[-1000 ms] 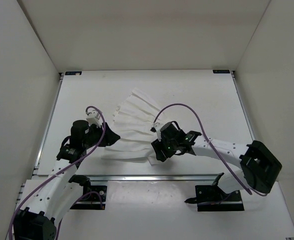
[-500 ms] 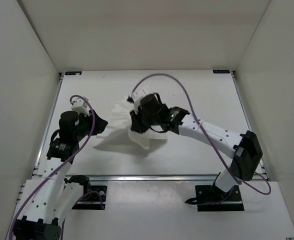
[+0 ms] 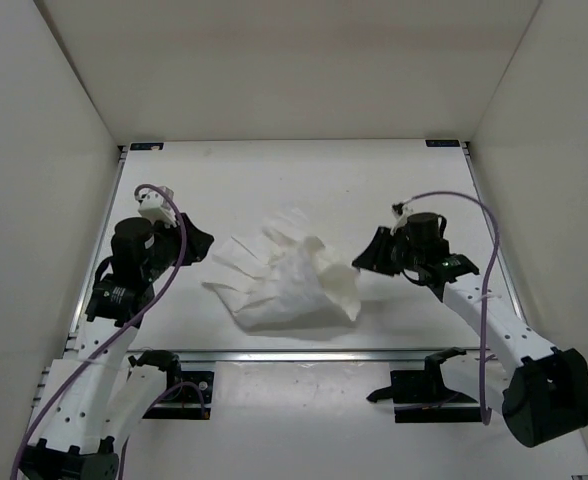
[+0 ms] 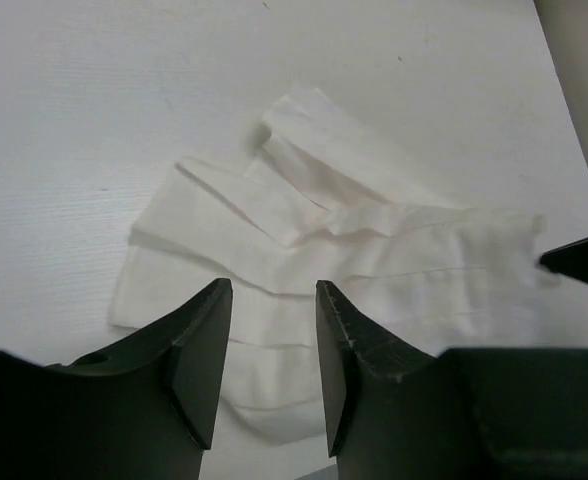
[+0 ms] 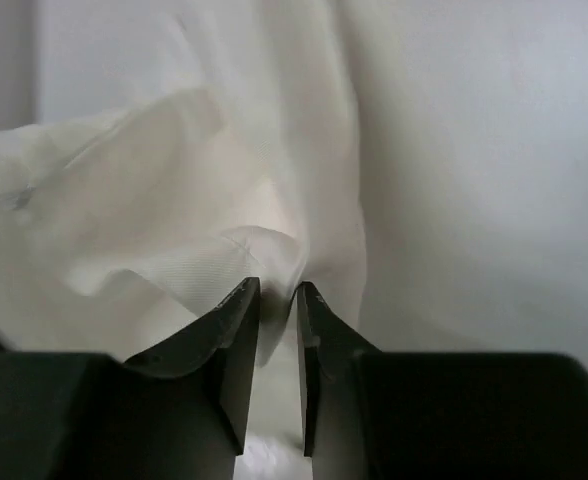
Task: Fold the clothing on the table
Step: Flatten the skirt out
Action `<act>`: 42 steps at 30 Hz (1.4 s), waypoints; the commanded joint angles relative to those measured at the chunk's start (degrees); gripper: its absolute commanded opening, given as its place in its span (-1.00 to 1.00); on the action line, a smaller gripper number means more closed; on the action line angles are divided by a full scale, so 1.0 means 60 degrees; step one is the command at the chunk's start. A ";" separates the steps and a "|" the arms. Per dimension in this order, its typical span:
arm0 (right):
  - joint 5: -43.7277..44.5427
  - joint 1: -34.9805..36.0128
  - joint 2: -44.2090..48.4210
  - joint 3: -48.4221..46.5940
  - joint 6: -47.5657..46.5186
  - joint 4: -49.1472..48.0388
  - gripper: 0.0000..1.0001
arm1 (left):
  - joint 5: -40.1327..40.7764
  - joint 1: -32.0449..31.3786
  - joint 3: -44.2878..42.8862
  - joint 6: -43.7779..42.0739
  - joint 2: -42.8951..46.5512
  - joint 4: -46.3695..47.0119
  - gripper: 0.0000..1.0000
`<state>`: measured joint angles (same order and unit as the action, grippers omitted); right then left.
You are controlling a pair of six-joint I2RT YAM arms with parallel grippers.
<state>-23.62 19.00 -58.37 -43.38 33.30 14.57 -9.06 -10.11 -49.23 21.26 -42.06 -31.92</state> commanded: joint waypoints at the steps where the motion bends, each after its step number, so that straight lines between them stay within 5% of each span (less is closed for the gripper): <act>1: -0.0417 -0.0252 0.0132 0.0739 -0.0100 0.1218 -0.54 | -0.1124 -0.0408 0.0688 0.0192 -0.0108 0.0323 0.01; 9: 0.0816 0.0215 0.0150 0.0214 -0.1490 0.2230 -0.28 | -0.1799 -0.2197 0.2096 0.0881 -0.0665 0.1466 0.07; 15: 0.2465 0.3623 -0.1211 -0.0577 -0.3043 0.2990 -0.33 | -0.2210 -0.2212 0.2917 0.1233 -0.0811 0.2185 0.05; 18: 0.3537 0.4390 -0.2002 -0.0827 -0.3004 0.3341 -0.32 | -0.2284 -0.2358 0.3034 0.1306 -0.1031 0.2375 0.07; 30: 0.3320 0.2840 -0.2224 -0.0958 -0.3967 0.2142 -0.19 | -0.2402 -0.2314 0.3371 0.1467 -0.1324 0.2844 0.07; 42: 0.2004 0.2062 -0.4508 -0.1750 -0.4714 0.2405 -0.16 | -0.2782 -0.1948 0.3591 0.1380 -0.1207 0.2932 0.07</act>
<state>-8.84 31.94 -84.09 -51.70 6.92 28.80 -23.51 -22.70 -28.42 29.98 -50.24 -15.11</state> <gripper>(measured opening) 0.422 0.538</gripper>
